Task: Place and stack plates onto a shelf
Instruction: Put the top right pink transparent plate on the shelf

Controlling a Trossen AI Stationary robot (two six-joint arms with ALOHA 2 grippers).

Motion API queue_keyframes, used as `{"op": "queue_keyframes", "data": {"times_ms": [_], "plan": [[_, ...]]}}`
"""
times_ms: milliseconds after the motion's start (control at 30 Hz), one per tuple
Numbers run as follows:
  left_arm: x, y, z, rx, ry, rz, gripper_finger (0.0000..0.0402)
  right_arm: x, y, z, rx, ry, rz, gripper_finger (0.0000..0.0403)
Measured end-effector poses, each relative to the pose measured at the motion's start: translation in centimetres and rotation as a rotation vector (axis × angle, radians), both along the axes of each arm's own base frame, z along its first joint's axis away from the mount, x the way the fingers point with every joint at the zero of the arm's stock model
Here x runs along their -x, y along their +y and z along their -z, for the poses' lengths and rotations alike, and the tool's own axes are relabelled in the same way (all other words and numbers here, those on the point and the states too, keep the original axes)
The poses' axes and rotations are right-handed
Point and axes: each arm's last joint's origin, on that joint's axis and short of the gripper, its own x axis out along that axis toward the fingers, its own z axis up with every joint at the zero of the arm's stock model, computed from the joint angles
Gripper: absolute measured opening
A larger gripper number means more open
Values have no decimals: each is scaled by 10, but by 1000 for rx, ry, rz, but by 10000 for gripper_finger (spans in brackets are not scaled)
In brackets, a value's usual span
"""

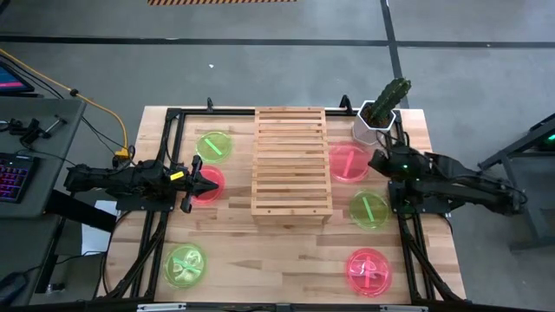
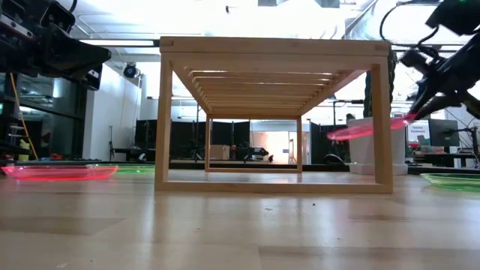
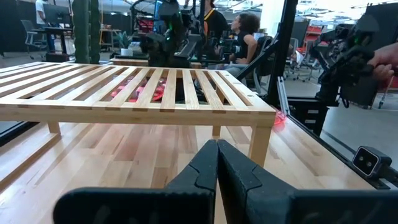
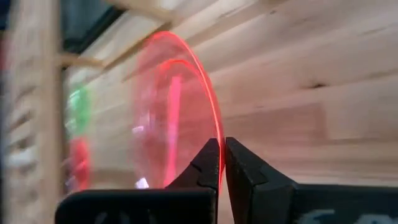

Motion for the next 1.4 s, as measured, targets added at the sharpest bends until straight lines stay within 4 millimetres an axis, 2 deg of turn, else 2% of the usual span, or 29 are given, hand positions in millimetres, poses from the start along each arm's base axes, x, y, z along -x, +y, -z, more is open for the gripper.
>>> {"op": "queue_keyframes", "data": {"times_ms": [300,667,867,1033,1133,1200,1267,1400], "plan": [[0,0,0,0,1,0,1,6,7,-25,-3,-62,-218,0],[0,0,0,0,0,0,1,26,15,-64,-2,17,-334,0],[0,0,0,0,0,0,1,40,23,-80,-73,76,-452,0],[0,0,0,0,0,0,1,45,26,-110,-18,-86,-523,0],[0,0,0,0,0,0,1,35,23,-125,32,-204,-514,0],[0,0,0,0,0,0,1,20,18,-129,62,-223,-495,0],[0,0,0,0,0,0,1,-4,10,-129,89,-214,-464,0],[0,0,0,0,0,0,1,-64,-12,-130,221,-239,-410,0]]}}
